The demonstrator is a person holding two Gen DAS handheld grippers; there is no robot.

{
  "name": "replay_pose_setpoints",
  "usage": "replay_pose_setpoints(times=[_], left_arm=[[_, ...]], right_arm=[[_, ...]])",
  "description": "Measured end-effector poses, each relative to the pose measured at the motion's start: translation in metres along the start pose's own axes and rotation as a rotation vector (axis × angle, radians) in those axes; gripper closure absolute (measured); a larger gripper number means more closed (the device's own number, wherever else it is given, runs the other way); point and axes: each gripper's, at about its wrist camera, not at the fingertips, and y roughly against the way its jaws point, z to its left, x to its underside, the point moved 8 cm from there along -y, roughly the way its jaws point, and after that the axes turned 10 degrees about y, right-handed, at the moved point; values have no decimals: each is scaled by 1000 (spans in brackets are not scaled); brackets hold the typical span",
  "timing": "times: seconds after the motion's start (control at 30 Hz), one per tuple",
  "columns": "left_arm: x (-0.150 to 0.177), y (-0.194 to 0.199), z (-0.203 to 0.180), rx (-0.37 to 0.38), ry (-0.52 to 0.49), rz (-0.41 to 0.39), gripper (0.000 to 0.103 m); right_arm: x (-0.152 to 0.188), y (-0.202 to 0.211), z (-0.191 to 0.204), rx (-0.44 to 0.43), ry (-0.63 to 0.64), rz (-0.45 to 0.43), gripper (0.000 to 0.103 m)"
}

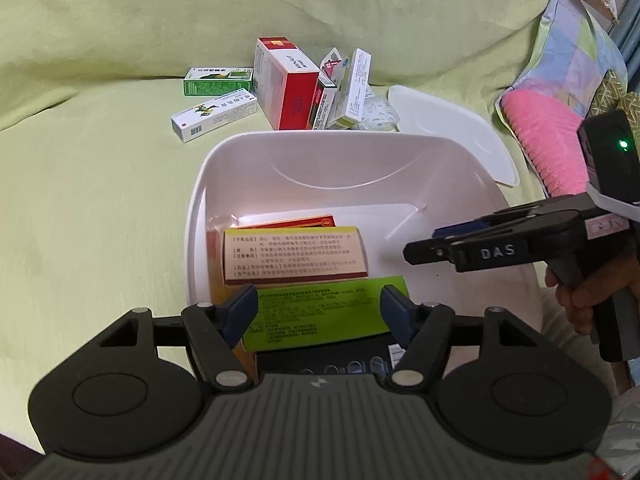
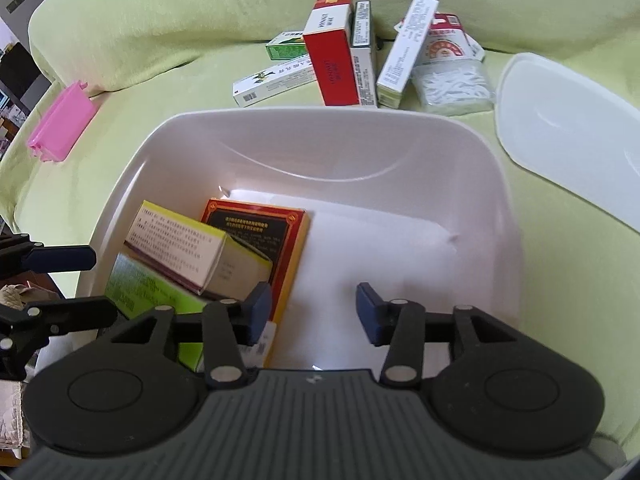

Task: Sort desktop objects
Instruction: 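Open the right gripper to release the pink box in the bin, then raise the right gripper and move it to the green-and-white spray box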

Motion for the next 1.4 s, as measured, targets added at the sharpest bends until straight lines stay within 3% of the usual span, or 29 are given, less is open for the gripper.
replay_pose_setpoints(times=[0.13, 0.2, 0.3, 0.57, 0.97, 1.4], left_arm=[[0, 6, -6, -30, 8, -17, 28], [-3, 9, -10, -53, 17, -35, 22], [-8, 16, -12, -72, 50, -68, 12], [-20, 34, -14, -87, 100, -113, 10], [-25, 43, -19, -188, 82, -123, 10], [-35, 40, -6, -199, 86, -129, 10]], right_arm=[[5, 15, -3, -3, -4, -34, 30], [5, 23, -3, 2, 7, -58, 13], [4, 34, -1, -3, 20, -94, 4], [-1, 56, 0, -12, 15, -153, 2], [-1, 68, 1, 11, 28, -175, 2], [-13, 61, 1, -25, 62, -177, 2]])
